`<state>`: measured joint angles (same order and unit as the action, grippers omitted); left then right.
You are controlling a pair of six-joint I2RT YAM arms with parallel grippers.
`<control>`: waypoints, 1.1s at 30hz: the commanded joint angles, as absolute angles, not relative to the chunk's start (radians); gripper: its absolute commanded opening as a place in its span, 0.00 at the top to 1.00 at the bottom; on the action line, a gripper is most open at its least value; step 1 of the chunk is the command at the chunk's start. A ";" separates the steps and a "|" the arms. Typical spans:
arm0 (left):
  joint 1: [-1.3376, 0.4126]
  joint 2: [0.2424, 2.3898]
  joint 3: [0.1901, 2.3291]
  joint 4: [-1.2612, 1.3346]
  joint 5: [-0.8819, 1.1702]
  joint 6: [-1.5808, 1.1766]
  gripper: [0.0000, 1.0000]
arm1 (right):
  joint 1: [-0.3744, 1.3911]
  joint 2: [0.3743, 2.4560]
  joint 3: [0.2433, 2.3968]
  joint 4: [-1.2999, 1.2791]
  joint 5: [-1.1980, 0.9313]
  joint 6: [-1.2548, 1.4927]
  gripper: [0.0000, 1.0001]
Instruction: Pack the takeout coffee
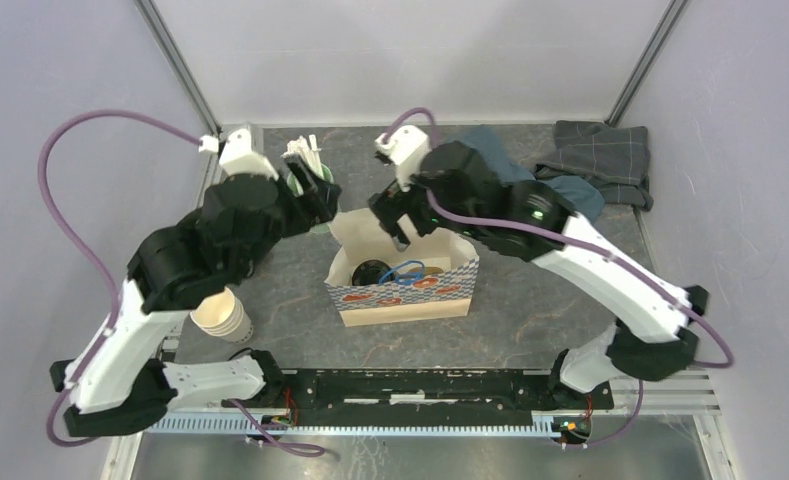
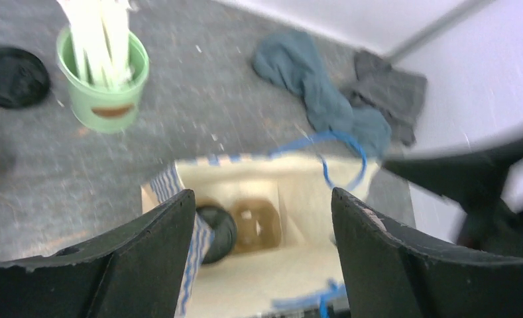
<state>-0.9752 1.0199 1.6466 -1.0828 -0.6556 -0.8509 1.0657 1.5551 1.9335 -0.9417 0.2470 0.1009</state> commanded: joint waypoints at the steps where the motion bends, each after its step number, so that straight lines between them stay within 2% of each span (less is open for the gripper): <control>1: -0.745 1.185 1.769 -1.035 -0.479 -0.631 0.21 | 1.062 1.399 1.864 -0.861 0.334 0.124 0.02; 3: -0.579 1.205 1.754 -0.974 -0.340 -0.604 0.26 | 1.062 1.359 1.841 -0.857 0.345 0.115 0.02; 8: -0.471 1.345 1.801 -0.979 -0.303 -0.518 0.25 | 1.061 1.300 1.833 -0.881 0.373 0.086 0.02; 15: -0.431 1.546 1.801 -0.973 -0.354 -0.452 0.23 | 1.058 1.249 1.821 -0.911 0.403 0.030 0.02; 33: -0.355 1.678 1.640 -0.878 -0.388 -0.336 0.49 | 1.058 1.171 1.787 -0.917 0.410 0.024 0.02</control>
